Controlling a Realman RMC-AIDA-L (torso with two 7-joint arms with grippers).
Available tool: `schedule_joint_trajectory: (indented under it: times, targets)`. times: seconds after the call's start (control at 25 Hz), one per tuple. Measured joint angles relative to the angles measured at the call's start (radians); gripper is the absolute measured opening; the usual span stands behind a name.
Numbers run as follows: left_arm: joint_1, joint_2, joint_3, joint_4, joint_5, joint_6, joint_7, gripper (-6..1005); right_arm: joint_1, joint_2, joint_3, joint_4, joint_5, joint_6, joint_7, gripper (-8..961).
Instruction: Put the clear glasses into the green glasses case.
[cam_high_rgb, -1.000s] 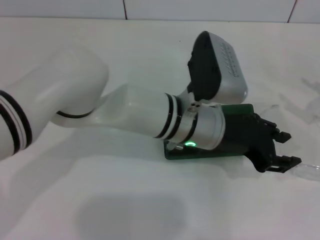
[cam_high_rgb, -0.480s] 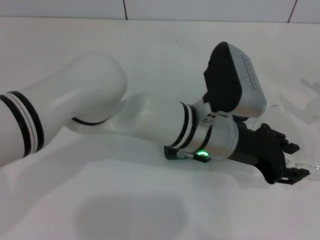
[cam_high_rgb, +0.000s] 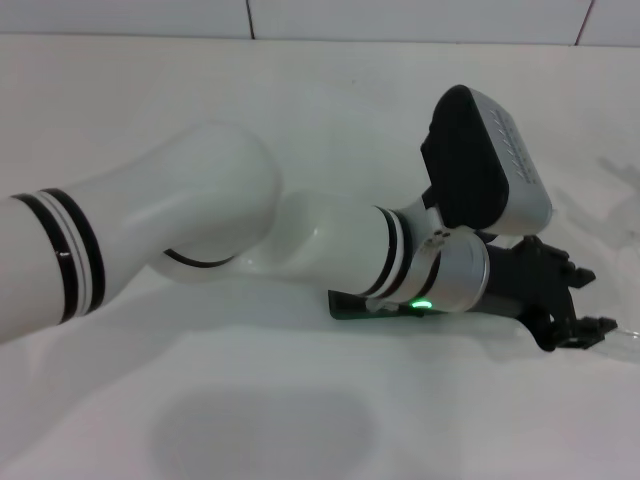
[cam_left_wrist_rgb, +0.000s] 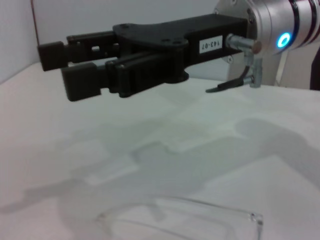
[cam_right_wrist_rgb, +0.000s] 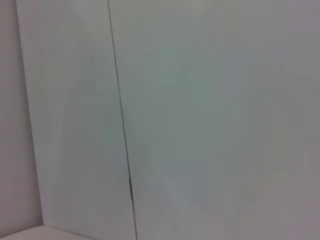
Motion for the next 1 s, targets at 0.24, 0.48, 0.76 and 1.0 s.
schedule_joint_trajectory:
  times: [0.24,0.48,0.76,1.0]
  targets:
    - [-0.024,0.000,0.036,-0.008,-0.002,0.012,-0.012,525,0.001,-0.001,-0.001,0.000,0.000,0.001,0.000,855]
    - [-0.030,0.000,0.042,-0.004,-0.002,0.007,-0.014,523,0.005,-0.002,-0.016,-0.004,0.000,0.012,0.000,855]
    - [-0.030,0.000,0.050,-0.011,-0.002,-0.018,-0.015,522,0.012,-0.002,-0.026,-0.001,0.000,0.021,0.000,855]
    - [-0.029,0.000,0.069,-0.004,-0.002,-0.026,-0.010,521,0.014,-0.002,-0.026,-0.001,0.000,0.022,0.001,855]
